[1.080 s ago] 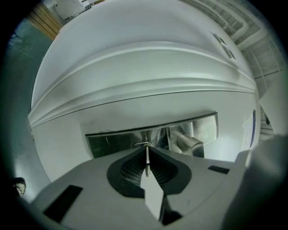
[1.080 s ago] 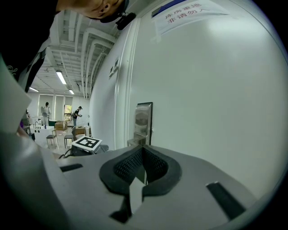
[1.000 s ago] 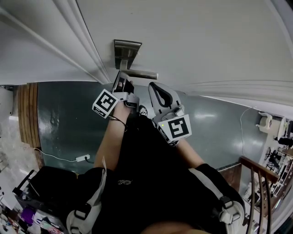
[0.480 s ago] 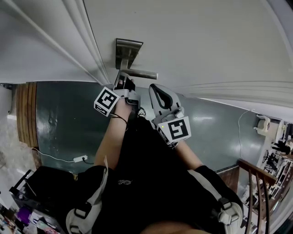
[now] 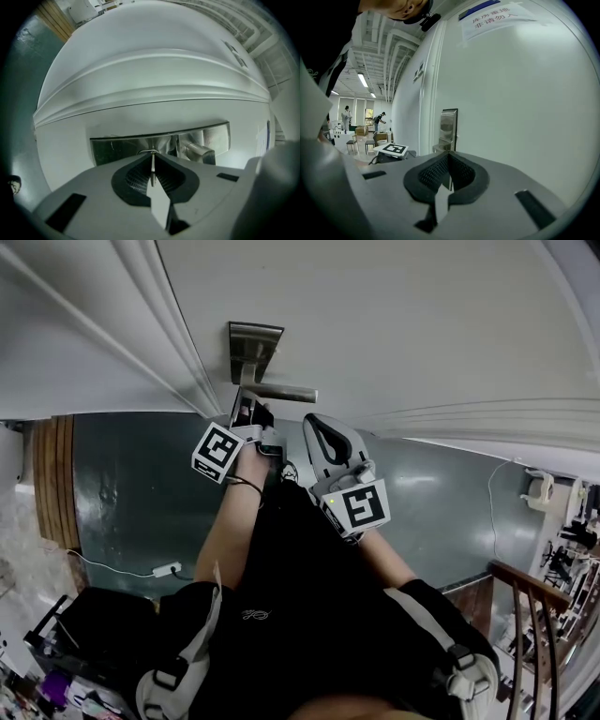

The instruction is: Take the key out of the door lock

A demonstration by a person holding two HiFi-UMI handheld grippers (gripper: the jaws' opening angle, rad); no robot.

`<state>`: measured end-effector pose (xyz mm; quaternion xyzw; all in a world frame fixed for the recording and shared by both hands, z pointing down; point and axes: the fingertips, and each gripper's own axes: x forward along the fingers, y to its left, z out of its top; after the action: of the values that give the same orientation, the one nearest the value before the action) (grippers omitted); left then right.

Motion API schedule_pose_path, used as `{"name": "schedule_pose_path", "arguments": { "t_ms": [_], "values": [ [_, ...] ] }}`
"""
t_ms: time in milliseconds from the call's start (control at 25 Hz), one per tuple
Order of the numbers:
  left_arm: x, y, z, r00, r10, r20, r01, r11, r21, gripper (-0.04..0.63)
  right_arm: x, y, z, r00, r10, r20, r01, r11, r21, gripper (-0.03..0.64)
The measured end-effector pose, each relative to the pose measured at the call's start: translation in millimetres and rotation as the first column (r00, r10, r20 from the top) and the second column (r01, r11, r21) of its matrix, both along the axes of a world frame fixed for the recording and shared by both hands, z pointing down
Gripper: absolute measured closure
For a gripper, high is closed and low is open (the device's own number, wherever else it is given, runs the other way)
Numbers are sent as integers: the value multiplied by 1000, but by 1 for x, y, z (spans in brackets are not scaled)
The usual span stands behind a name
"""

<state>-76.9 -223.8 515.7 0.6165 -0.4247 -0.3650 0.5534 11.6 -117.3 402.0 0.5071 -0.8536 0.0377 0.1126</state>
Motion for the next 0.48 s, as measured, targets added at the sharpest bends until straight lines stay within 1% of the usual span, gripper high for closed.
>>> {"name": "schedule_pose_path", "arguments": {
  "t_ms": [80,160,320,480],
  "values": [
    [-1,0,2,1000,-3,-9,3,1000,5,560,1,-1,1,1000,1,-1,-1,1000,-1,609],
    [-2,0,2,1000,1,-2,-1,1000,16,560,0,-3,0,1000,-1,-1,1,1000,2,609],
    [2,-1,3,1000,-18,-23,18,1000,3,561,-1,-6,2,1000,-8,0,8,1000,-2,609],
    [0,-1,3,1000,0,-8,1,1000,9,560,-7,-8,0,1000,-24,0,24,1000,8,609]
  ]
}}
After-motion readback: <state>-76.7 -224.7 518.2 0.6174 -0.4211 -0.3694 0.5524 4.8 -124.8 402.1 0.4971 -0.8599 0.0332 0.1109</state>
